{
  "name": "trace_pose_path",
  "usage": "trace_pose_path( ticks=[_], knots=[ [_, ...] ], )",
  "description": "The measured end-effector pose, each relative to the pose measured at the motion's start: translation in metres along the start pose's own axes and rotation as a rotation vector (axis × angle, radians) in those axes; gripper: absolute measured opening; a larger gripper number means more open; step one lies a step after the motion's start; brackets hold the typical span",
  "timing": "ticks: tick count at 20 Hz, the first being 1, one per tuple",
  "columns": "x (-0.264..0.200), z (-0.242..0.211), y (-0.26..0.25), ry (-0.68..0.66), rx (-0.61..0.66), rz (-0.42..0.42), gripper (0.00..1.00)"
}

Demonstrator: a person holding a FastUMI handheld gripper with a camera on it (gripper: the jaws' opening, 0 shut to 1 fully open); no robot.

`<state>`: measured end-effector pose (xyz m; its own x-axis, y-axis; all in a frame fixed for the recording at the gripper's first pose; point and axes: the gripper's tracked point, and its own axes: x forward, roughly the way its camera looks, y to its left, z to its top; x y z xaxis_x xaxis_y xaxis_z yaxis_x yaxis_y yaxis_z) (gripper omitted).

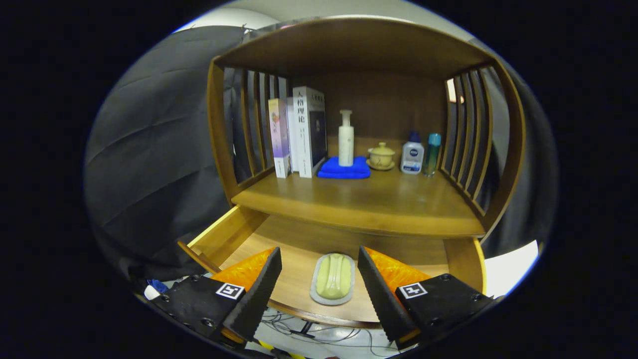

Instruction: Pull open the drawer, take out the items inside it, and place them on the countertop above the cabinet.

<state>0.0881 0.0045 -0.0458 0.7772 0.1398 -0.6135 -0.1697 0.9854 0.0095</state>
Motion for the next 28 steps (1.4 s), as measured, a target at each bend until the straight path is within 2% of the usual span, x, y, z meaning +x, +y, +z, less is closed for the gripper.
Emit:
trace_pose_path(
  ticks=[2, 12, 15, 18, 20, 25, 27, 28],
  knots=[
    [0.016, -0.002, -0.009, 0.034, 0.005, -0.033, 0.97],
    [0.075, -0.051, -0.024, 0.248, 0.052, -0.086, 0.97],
    [0.082, -0.063, -0.022, 0.306, 0.067, -0.071, 0.97],
    [0.086, -0.072, -0.024, 0.342, 0.076, -0.075, 0.93],
    [0.087, -0.079, -0.025, 0.363, 0.079, -0.085, 0.88],
    [0.091, -0.08, -0.027, 0.33, 0.078, -0.116, 0.42],
    [0.091, -0.081, -0.019, 0.325, 0.101, -0.089, 0.24],
    [0.091, -0.082, -0.017, 0.316, 0.095, -0.084, 0.24]
  ],
)
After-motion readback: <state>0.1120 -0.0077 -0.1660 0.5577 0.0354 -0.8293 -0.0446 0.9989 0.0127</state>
